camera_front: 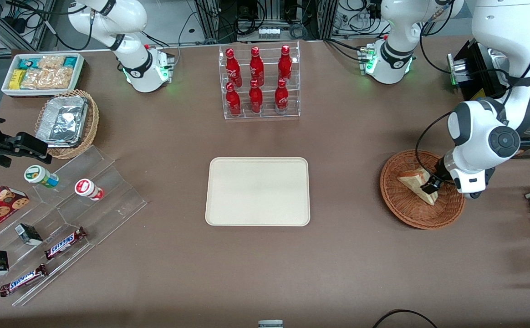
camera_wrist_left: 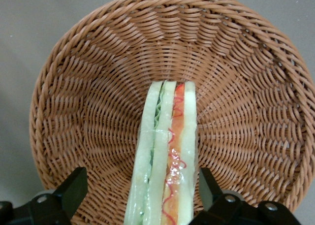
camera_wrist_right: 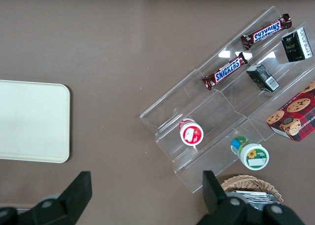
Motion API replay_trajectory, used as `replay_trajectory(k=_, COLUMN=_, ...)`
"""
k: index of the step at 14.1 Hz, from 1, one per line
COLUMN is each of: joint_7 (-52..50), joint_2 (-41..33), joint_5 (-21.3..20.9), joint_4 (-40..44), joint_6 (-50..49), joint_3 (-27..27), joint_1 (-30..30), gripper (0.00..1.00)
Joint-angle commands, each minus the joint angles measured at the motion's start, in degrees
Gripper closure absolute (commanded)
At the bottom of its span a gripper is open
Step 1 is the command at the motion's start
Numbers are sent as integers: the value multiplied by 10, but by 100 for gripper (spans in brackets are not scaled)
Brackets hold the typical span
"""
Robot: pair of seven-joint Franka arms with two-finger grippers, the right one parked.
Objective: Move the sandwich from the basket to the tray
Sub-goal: 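Lower the open left gripper over the sandwich in the basket, then close the left gripper on the sandwich wedge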
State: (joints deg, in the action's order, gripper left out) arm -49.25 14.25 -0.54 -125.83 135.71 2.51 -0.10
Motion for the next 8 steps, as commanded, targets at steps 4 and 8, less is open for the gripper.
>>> replay_trajectory(k=4, joint_7=-12, joint_2=34, joint_5=4, joint_4=1, joint_6=38, joint_3=-5, joint_1=-6, gripper=0)
replay_trajectory(k=8, joint_7=-10, joint_2=41, joint_5=4, joint_4=3, joint_6=38, joint_3=-6, joint_1=-10, gripper=26)
